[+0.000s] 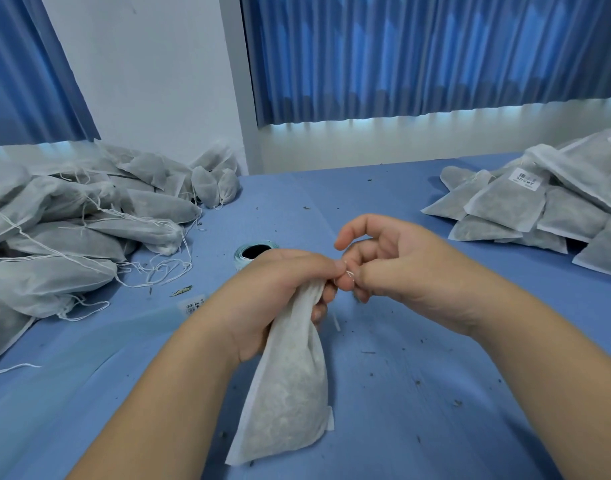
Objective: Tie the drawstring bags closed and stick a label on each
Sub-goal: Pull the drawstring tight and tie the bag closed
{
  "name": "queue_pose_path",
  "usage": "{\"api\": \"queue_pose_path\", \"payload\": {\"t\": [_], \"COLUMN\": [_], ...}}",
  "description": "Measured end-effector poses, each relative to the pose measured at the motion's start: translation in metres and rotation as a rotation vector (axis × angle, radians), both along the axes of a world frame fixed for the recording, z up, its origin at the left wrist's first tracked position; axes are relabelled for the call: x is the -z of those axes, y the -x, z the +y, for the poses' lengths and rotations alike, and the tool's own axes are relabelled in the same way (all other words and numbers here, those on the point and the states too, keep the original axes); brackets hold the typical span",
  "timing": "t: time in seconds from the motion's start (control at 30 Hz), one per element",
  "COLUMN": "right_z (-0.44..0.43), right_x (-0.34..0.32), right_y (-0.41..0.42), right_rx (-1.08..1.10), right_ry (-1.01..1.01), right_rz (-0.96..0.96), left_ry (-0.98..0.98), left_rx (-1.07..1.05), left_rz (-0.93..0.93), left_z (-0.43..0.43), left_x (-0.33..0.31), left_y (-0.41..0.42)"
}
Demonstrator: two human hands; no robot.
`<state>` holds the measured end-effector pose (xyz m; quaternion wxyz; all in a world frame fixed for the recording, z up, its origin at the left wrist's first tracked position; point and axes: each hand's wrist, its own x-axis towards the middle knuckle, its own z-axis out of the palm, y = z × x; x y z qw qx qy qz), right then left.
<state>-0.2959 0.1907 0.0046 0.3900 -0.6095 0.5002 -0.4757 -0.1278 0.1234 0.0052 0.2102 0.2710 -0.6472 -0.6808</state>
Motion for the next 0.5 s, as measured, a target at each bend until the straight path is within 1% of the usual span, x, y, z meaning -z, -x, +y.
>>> {"api": "queue_pose_path", "payload": {"t": [0.1, 0.23, 0.33, 0.5], "right_z": [-0.0002, -0.0006, -0.0011, 0.0], "right_x": [0.0009, 0.0016, 0.002, 0.001], "right_y": [0.0003, 0.0019, 0.0028, 0.0037], "right_rx": [0.016, 0.041, 0.051, 0.071], "right_ry": [0.004, 0.007, 0.007, 0.016], "right_rz": [0.023, 0.037, 0.035, 0.029], "left_ry": [0.06, 0.1, 0.169, 0.218], "left_rx": [-0.079, -0.134, -0.181, -0.164], "left_rz": [-0.003, -0.013, -0.031, -0.051], "left_z": [0.0008, 0.0019, 0.0007, -0.0008], "left_x": [0.0005, 0.0007, 0.0024, 0.0024], "left_y": [0.0008, 0.0019, 0.0017, -0.0014]}}
